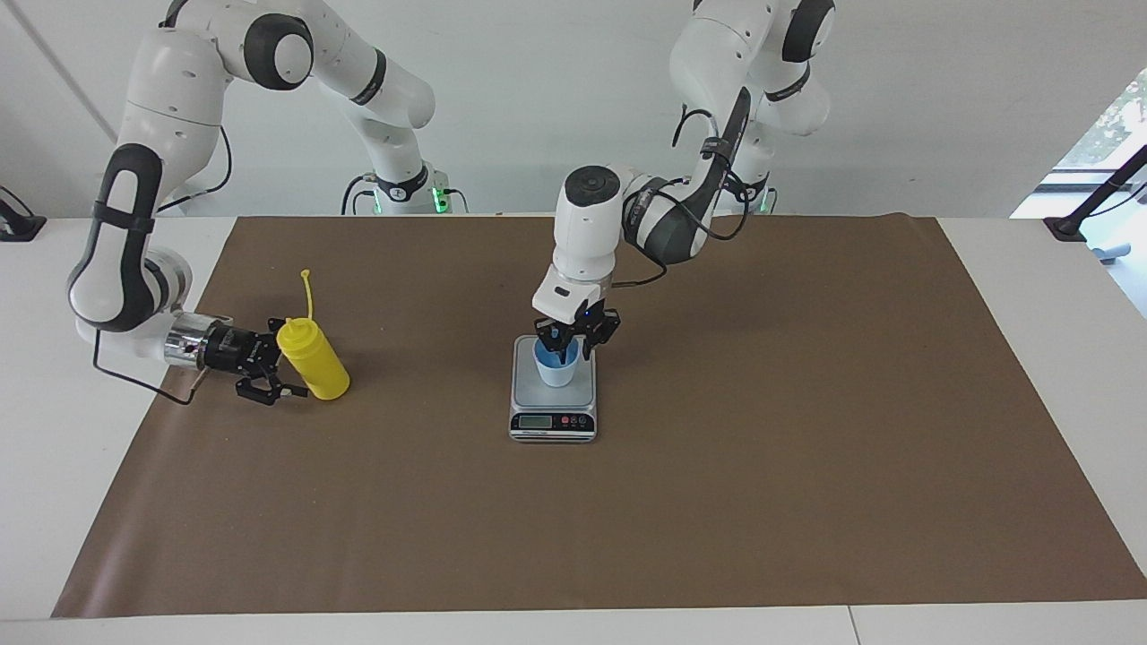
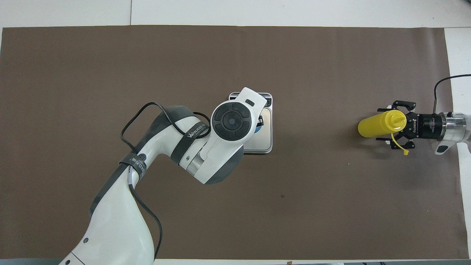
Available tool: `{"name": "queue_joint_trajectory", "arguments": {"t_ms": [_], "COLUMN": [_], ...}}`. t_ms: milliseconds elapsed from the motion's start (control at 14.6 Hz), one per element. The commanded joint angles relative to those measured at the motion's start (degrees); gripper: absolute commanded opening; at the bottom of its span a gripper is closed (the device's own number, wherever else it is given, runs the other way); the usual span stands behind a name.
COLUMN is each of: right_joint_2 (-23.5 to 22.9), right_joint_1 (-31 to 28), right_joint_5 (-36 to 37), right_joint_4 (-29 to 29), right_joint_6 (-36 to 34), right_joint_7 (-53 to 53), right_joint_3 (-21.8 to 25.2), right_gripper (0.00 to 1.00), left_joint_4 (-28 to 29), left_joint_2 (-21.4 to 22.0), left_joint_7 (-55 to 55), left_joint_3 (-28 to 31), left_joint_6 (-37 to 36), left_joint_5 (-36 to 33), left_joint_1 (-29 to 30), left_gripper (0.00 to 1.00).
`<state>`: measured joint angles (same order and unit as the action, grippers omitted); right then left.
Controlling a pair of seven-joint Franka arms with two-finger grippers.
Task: Pour seasoning into cup on scale with both arms
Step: 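Release the cup and withdraw the left gripper while the right lifts the bottle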
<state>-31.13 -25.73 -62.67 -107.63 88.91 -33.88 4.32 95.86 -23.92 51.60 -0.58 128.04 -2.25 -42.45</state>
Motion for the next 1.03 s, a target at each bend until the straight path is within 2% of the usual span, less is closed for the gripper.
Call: {"name": "queue_joint_trajectory", "arguments": {"t_ms": [0,137,206,274,343,480,549,617,960], "right_joint_2": [2.57,2.74,2.83,2.92,2.92,2.92,3.01,3.10,6.52], "right_joint_1": [0.15,1.20,1.38,1.38,1.47,1.90,2.34,3.22,11.03], "right_joint_5": [-1.58,-3.59,-3.95,-3.95,-3.95,-4.91,-4.92,-4.92,-2.64], "right_joint_4": [-4.25,-5.39,-5.74,-5.84,-5.75,-5.66,-5.31,-4.70,0.65], "right_joint_6": [1.62,1.80,2.41,3.63,3.82,4.17,4.34,5.04,10.67], "right_joint_7": [3.03,4.60,5.13,5.14,5.05,4.70,4.26,3.48,-8.37], "right_joint_3": [-0.02,-0.02,-0.02,-0.02,-0.02,-0.02,-0.02,-0.02,0.33], "right_gripper": [1.00,1.00,0.94,0.77,0.51,0.26,0.09,0.00,0.00], "left_joint_4": [5.01,10.63,13.18,14.77,15.23,15.32,15.32,15.23,14.88], "left_joint_2": [7.01,12.82,15.72,17.66,18.90,20.40,21.10,21.37,24.53], "left_joint_7": [0.26,-1.40,-3.50,-6.22,-9.12,-16.92,-20.97,-24.75,-36.73], "left_joint_3": [0.76,0.84,0.76,0.76,0.84,0.76,0.76,0.76,1.11], "left_joint_6": [-0.86,-1.82,-2.00,-3.13,-4.80,-8.75,-10.94,-12.71,-15.27], "left_joint_5": [-1.00,-1.00,-1.00,-1.00,-1.00,-0.91,-0.91,-0.91,-0.74], "left_joint_1": [0.78,2.71,4.63,6.39,8.15,12.45,14.82,17.28,28.19], "left_gripper": [1.00,1.00,1.00,1.00,1.00,1.00,1.00,1.00,1.00]}}
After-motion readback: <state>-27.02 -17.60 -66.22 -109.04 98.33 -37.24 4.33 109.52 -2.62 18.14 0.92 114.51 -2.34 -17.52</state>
